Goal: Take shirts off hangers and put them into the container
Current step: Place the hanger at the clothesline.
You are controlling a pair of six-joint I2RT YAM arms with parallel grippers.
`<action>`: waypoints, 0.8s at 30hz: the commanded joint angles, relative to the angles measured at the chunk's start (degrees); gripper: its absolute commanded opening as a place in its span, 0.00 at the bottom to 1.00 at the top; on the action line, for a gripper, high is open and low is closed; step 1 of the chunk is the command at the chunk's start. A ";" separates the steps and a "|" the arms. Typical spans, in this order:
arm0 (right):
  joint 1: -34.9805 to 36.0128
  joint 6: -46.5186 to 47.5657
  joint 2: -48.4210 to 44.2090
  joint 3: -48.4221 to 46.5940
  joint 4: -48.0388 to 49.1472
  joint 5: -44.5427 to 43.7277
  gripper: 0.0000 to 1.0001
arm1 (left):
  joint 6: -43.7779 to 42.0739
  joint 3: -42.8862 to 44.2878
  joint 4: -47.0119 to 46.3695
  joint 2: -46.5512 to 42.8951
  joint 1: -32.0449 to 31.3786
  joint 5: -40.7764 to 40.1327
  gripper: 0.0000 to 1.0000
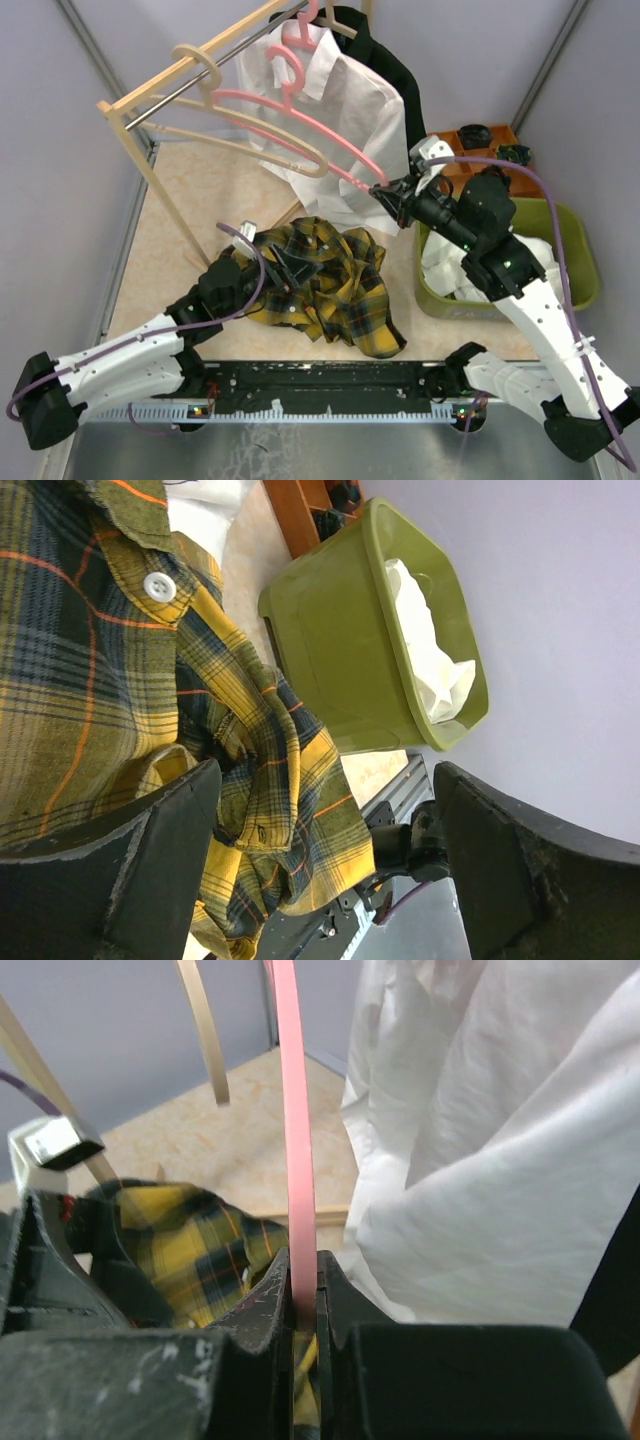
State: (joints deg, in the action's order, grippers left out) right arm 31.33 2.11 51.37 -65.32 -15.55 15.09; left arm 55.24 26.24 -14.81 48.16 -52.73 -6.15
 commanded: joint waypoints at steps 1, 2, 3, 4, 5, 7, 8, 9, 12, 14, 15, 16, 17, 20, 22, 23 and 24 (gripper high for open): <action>0.14 -6.42 0.98 -5.96 9.30 2.93 0.00 | 1.09 2.13 4.88 -1.44 -0.09 -2.58 0.93; 0.20 -8.12 1.32 -5.96 10.56 4.16 0.00 | 1.03 2.21 4.88 -1.49 -0.09 -2.75 0.94; 0.16 -9.27 1.96 -6.15 11.26 4.96 0.00 | 0.72 2.28 4.68 -1.49 -0.11 -2.85 0.95; 0.15 -10.13 2.69 -6.73 11.11 4.99 0.00 | 0.28 2.54 4.58 -1.47 -0.10 -3.00 0.98; 0.15 -10.55 3.73 -7.67 10.40 4.61 0.00 | -0.03 2.87 4.52 -1.48 -0.11 -3.06 0.99; 0.13 -10.42 5.69 -9.53 8.66 4.00 0.00 | -1.04 3.52 4.44 -1.33 -0.11 -3.01 0.99; 0.20 -10.45 6.64 -10.21 8.24 3.71 0.00 | -1.45 3.74 4.48 -1.16 -0.11 -2.79 0.99; 0.16 -10.55 7.24 -10.56 8.33 3.54 0.00 | -1.74 4.02 4.60 -1.08 -0.12 -2.59 0.99; 0.19 -10.98 8.72 -11.76 9.30 3.71 0.00 | -2.02 4.32 5.17 -0.84 -0.11 -2.01 0.99; 0.14 -11.04 10.29 -13.91 8.01 3.90 0.00 | -1.84 4.11 5.18 -0.85 -0.14 -1.80 0.99; 0.14 -10.84 10.99 -14.97 7.15 4.11 0.00 | -1.71 4.04 5.12 -0.82 -0.14 -1.70 0.99; 0.21 -10.49 11.69 -15.88 6.44 4.23 0.00 | -1.65 4.00 5.02 -0.85 -0.12 -1.61 0.99; 0.18 -10.39 11.97 -16.45 6.13 4.18 0.00 | -1.64 4.00 4.99 -0.81 -0.10 -1.58 0.99; 0.22 -10.43 11.96 -16.68 6.44 4.39 0.00 | -1.63 4.00 5.02 -0.87 -0.12 -1.66 0.99; 0.18 -10.26 11.86 -16.84 6.23 4.38 0.00 | -1.53 4.09 5.09 -0.81 -0.11 -1.67 0.99; 0.28 -10.30 11.98 -17.11 5.97 4.27 0.00 | -1.42 4.08 5.13 -0.74 -0.11 -1.54 0.99; 0.21 -10.35 12.24 -17.45 5.69 4.54 0.00 | -1.34 4.08 5.07 -0.68 -0.09 -1.38 0.99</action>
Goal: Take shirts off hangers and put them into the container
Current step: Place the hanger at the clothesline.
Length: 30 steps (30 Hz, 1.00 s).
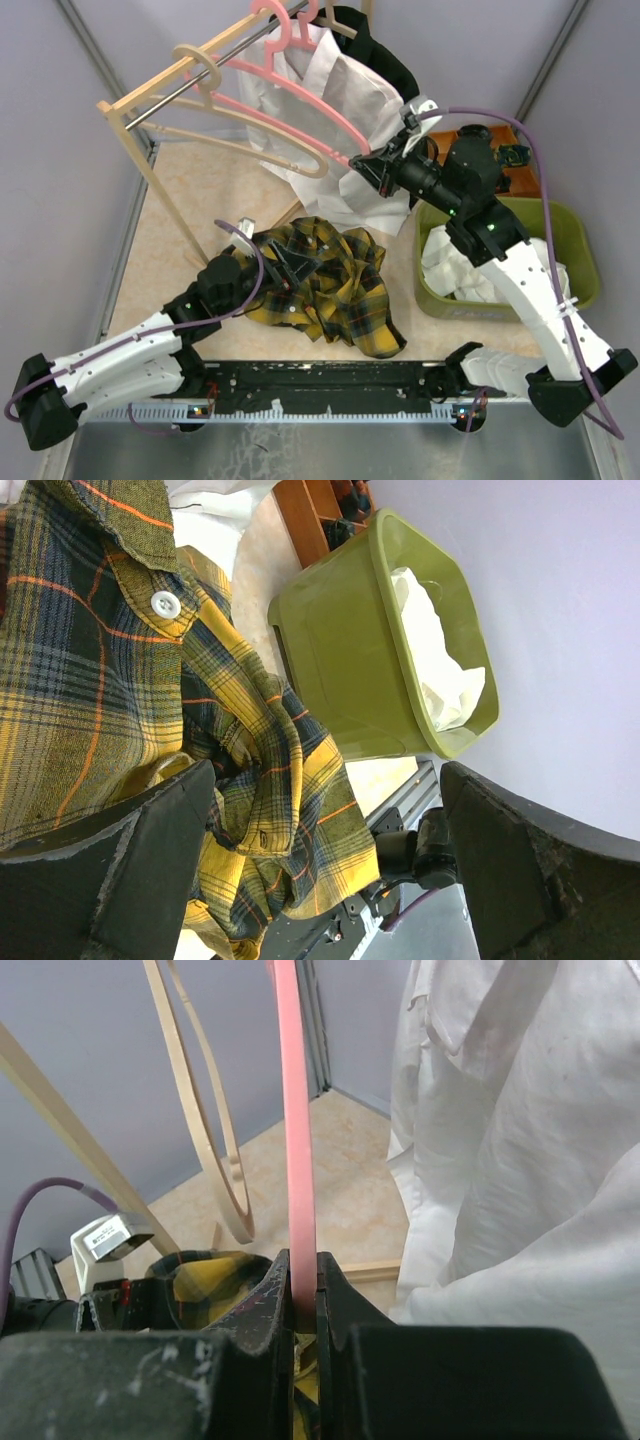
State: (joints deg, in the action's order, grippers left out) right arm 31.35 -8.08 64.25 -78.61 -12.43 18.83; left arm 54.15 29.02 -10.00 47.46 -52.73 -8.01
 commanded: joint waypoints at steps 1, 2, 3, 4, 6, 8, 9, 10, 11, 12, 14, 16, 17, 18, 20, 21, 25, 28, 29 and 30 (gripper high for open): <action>0.19 -0.18 -0.23 -4.58 1.97 1.35 0.00 | -0.14 1.34 0.29 0.11 -0.09 0.68 0.99; 0.20 -0.33 0.36 -5.41 1.33 1.89 0.00 | -0.10 1.36 0.33 0.13 -0.16 0.83 0.99; 0.24 -0.77 0.99 -6.16 0.65 2.41 0.00 | -0.12 1.31 0.34 0.24 -0.10 1.05 0.99; 0.20 -0.92 1.71 -6.80 -0.02 2.85 0.00 | -0.05 1.37 0.41 0.27 -0.16 1.22 0.99; 0.20 -1.07 2.69 -7.57 -0.77 3.07 0.00 | 0.10 1.55 0.90 0.24 -0.15 1.33 0.99; 0.29 -1.26 3.54 -8.29 -1.35 3.25 0.00 | 0.09 1.57 1.18 -0.10 -0.14 1.30 0.99; 0.29 -1.24 4.05 -8.77 -1.89 3.52 0.00 | 0.05 1.53 1.16 -0.27 -0.16 1.18 0.99; 0.41 -1.22 4.56 -9.42 -2.50 3.74 0.00 | -0.01 1.49 1.29 -0.52 -0.11 0.97 0.99; 0.58 -1.12 5.07 -10.05 -3.12 3.87 0.00 | -0.11 1.48 1.42 -0.69 -0.11 0.63 0.99; 0.82 -0.88 5.72 -10.50 -3.68 4.07 0.00 | -0.18 1.36 1.41 -0.83 -0.12 0.42 0.99; 1.59 0.33 6.70 -11.82 -5.20 4.32 0.00 | -0.37 1.40 1.25 -0.94 -0.14 0.64 0.99; 2.56 1.62 7.38 -12.70 -6.28 3.95 0.00 | -1.26 1.90 1.25 -0.69 -0.14 1.40 0.99; 2.90 1.83 7.58 -12.79 -6.37 3.61 0.00 | -1.72 2.27 1.40 -0.37 -0.12 1.78 0.99; 3.26 2.02 7.77 -12.87 -6.27 3.30 0.00 | -2.19 2.67 1.58 0.00 -0.14 2.11 0.99; 3.97 2.33 8.25 -13.22 -6.48 3.17 0.00 | -2.83 3.40 1.89 0.83 -0.14 2.77 0.99; 4.36 2.48 8.47 -13.45 -6.63 3.03 0.00 | -3.09 3.67 1.91 1.31 -0.11 3.24 0.99; 5.31 3.20 8.29 -12.22 -6.86 2.38 0.14 | -3.44 3.94 2.06 1.94 -0.09 4.14 0.99; 5.33 3.78 6.49 -9.54 -6.71 0.01 0.41 | -3.48 3.70 2.51 1.64 -0.10 3.91 0.99; 5.30 3.73 5.38 -7.66 -6.13 -2.80 0.49 | -3.52 3.76 2.88 1.53 -0.13 3.60 0.99; 5.33 2.74 3.42 -4.52 -4.96 -7.10 0.56 | -3.58 3.80 3.29 1.35 -0.16 3.31 0.99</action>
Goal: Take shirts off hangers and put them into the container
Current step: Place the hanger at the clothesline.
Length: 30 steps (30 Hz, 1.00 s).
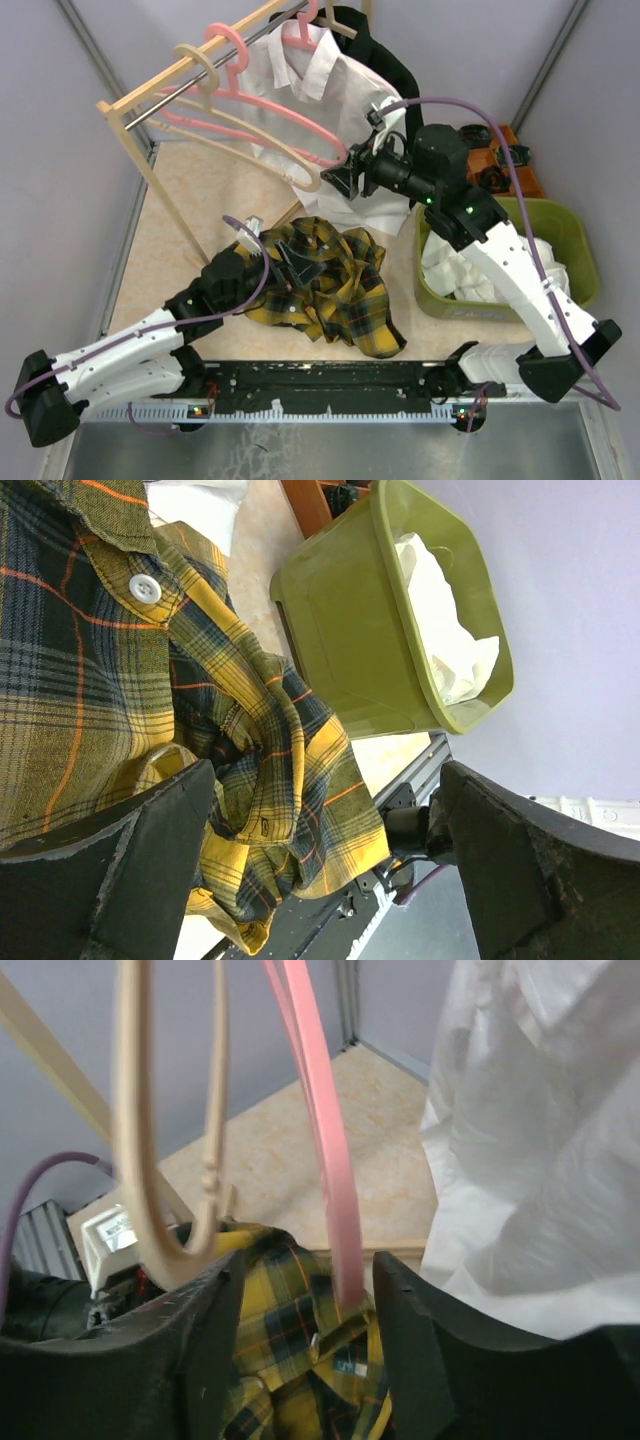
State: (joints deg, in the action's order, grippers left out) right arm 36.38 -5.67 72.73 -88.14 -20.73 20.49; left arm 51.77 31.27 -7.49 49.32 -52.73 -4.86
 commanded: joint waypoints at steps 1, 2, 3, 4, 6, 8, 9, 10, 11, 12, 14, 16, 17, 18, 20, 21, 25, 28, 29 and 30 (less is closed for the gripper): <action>0.36 -0.61 -8.56 9.20 5.67 -14.65 0.61 | -1.19 1.52 1.35 -0.74 -0.10 -0.26 0.99; 0.28 -0.96 -11.35 14.03 8.83 -17.67 0.67 | -1.29 1.42 1.75 -0.98 -0.07 -0.51 0.99; 0.28 -0.94 -14.66 18.79 12.26 -18.81 0.73 | -1.55 1.20 2.03 -1.32 -0.16 -0.82 0.99; 0.29 -0.84 -17.72 23.29 15.67 -19.25 0.77 | -1.55 1.05 2.35 -1.72 -0.08 -1.22 0.99; 0.31 -1.63 -22.62 29.30 19.32 -19.34 0.84 | -1.55 0.90 3.46 -2.30 -0.03 -2.41 0.99; 0.28 -3.99 -25.57 32.38 17.63 -20.23 0.86 | -1.10 0.95 5.35 -2.91 -0.01 -4.46 0.99; 0.30 -5.25 -26.46 33.56 16.10 -20.32 0.87 | -0.69 0.98 6.21 -3.24 -0.04 -5.60 0.99; 0.27 -6.43 -27.05 34.82 14.62 -19.66 0.87 | -0.37 0.94 6.89 -3.63 -0.04 -6.65 0.99; 0.27 -7.83 -27.52 36.28 13.58 -18.43 0.88 | -0.05 0.86 7.44 -4.05 -0.02 -7.58 0.99; 0.27 -9.28 -27.85 37.92 13.06 -16.86 0.88 | 0.37 0.79 8.14 -4.65 -0.04 -8.62 0.99; 0.35 -13.16 -28.15 41.82 13.52 -13.28 0.88 | 1.75 0.58 9.77 -6.30 -0.03 -11.18 0.99; 0.68 -17.19 -28.09 45.76 15.02 -10.04 0.88 | 1.89 0.11 10.12 -7.89 -0.02 -13.01 0.99; 1.23 -20.02 -27.96 47.59 15.40 -9.87 0.88 | 1.65 -0.11 10.29 -8.75 -0.07 -13.72 1.00; 2.35 -21.78 -27.73 48.97 15.44 -10.78 0.89 | 1.62 -0.10 10.71 -9.53 -0.05 -14.44 0.99; 5.03 -24.07 -27.22 51.53 15.54 -13.59 0.90 | 1.70 -0.16 11.79 -10.78 -0.05 -15.83 0.99; 6.31 -25.14 -26.72 52.67 15.52 -15.12 0.91 | 1.76 -0.20 12.36 -11.30 -0.01 -16.48 0.99; 9.10 -30.48 -21.40 53.01 15.88 -18.17 0.93 | 2.16 -0.11 13.84 -12.68 -0.02 -19.15 0.99; 10.22 -34.04 -15.97 51.11 15.25 -20.12 0.95 | 1.96 0.20 14.11 -13.09 -0.04 -19.87 0.99; 10.47 -34.71 -14.24 50.26 15.70 -19.82 0.96 | 1.96 0.46 14.45 -13.04 -0.05 -19.93 0.99; 10.66 -35.52 -12.49 49.54 16.19 -19.10 0.96 | 1.99 0.66 14.83 -13.02 -0.07 -19.88 1.00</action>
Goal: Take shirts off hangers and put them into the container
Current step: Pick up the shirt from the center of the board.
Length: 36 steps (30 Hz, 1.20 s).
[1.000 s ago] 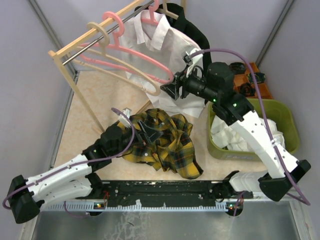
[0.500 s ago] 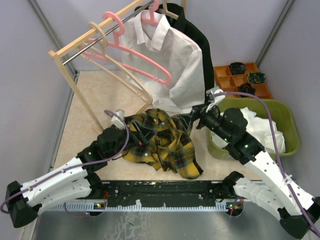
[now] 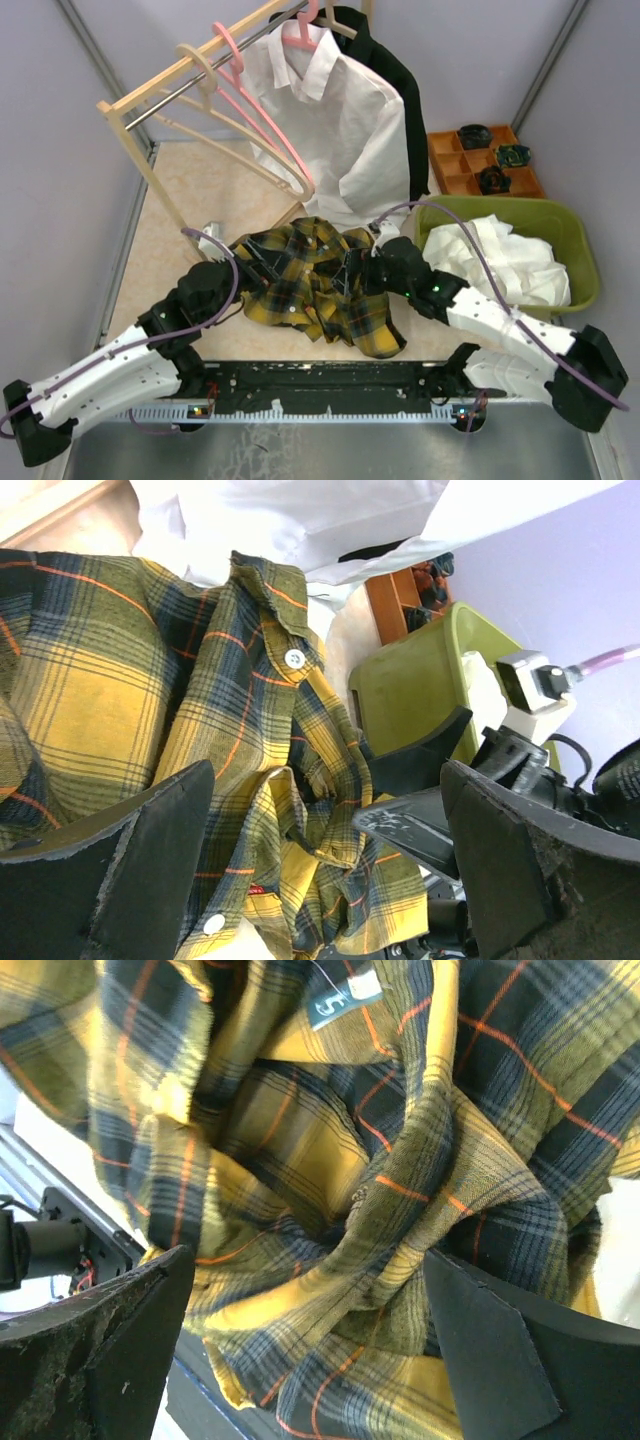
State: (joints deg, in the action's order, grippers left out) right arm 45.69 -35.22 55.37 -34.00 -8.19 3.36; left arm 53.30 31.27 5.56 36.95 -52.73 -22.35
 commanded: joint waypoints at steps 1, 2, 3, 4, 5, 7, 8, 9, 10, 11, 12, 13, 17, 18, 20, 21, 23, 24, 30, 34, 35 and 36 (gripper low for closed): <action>1.45 -6.83 6.62 -5.19 4.34 -1.37 0.97 | 0.39 0.90 2.24 -0.65 -0.03 -2.35 0.99; 1.50 -7.84 8.21 -5.77 5.06 -0.79 0.98 | 0.45 1.06 2.72 -0.67 -0.05 -2.28 0.99; 1.55 -9.03 9.84 -6.45 5.50 -0.64 0.99 | 0.53 1.20 3.19 -0.65 -0.04 -2.32 0.99; 1.73 -10.16 11.27 -7.04 6.21 -0.50 0.99 | 0.53 1.37 3.75 -0.72 -0.01 -2.28 0.99; 2.13 -10.78 12.48 -7.55 7.65 0.23 0.99 | 0.67 1.47 4.25 -0.85 -0.03 -2.31 0.99; 3.55 -10.42 14.84 -9.52 9.38 -0.04 0.99 | 0.96 1.44 4.81 -1.18 -0.07 -2.54 1.00; 5.04 -9.63 16.26 -10.93 8.85 -1.51 0.99 | 1.16 1.39 4.97 -1.53 -0.07 -2.71 0.99; 6.09 -8.48 17.89 -12.85 7.91 -2.92 0.99 | 1.39 1.32 5.05 -1.84 -0.09 -2.90 0.99; 6.79 -7.36 19.58 -14.70 6.46 -4.21 0.99 | 1.53 1.34 5.00 -2.02 -0.04 -3.14 0.99; 7.13 -6.80 21.64 -16.33 4.54 -4.95 0.99 | 1.62 1.35 5.00 -2.19 -0.09 -3.35 0.99; 7.26 -6.44 23.56 -18.02 2.59 -5.19 0.99 | 1.43 1.42 4.99 -2.43 -0.03 -3.52 0.99; 7.45 -5.54 25.59 -19.39 1.09 -4.98 0.99 | 1.31 1.52 5.08 -2.55 -0.03 -3.69 0.99; 9.41 -3.04 31.53 -22.61 -1.53 -6.28 0.99 | 1.12 1.78 6.31 -3.15 -0.01 -4.23 0.99; 9.95 -2.51 32.60 -22.98 -1.75 -7.25 0.99 | 1.25 1.62 6.57 -3.38 -0.02 -4.32 0.99; 10.28 -1.40 35.62 -24.50 -5.20 -10.66 0.99 | 1.56 1.37 6.65 -3.77 -0.06 -4.35 0.99; 10.29 -1.19 37.28 -25.43 -7.42 -12.96 0.99 | 1.62 1.31 6.65 -3.87 -0.02 -4.30 0.99; 10.34 -0.85 41.21 -26.62 -11.14 -19.12 0.99 | 1.77 1.24 7.01 -4.27 -0.03 -4.41 0.99; 10.38 -0.74 42.61 -26.80 -12.36 -21.21 0.99 | 1.88 1.32 7.29 -4.44 -0.06 -4.56 0.99; 11.19 1.92 47.75 -23.94 -14.21 -25.68 0.99 | 1.89 1.02 7.82 -5.41 -0.01 -5.76 0.99; 13.23 6.80 47.61 -23.03 -15.94 -23.55 0.82 | 2.03 0.49 7.24 -5.02 -0.01 -5.45 0.99; 14.32 7.36 46.29 -22.78 -16.55 -24.96 0.71 | 2.12 0.32 6.96 -4.85 -0.04 -5.44 0.99; 15.28 7.83 44.69 -22.13 -16.49 -26.31 0.59 | 2.18 0.10 6.62 -4.68 -0.01 -5.38 0.99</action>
State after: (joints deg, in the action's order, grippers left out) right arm 58.19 -31.64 100.60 -58.89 -17.56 -18.70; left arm 54.68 31.27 12.88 32.29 -52.73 -26.96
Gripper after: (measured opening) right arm 0.760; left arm 0.993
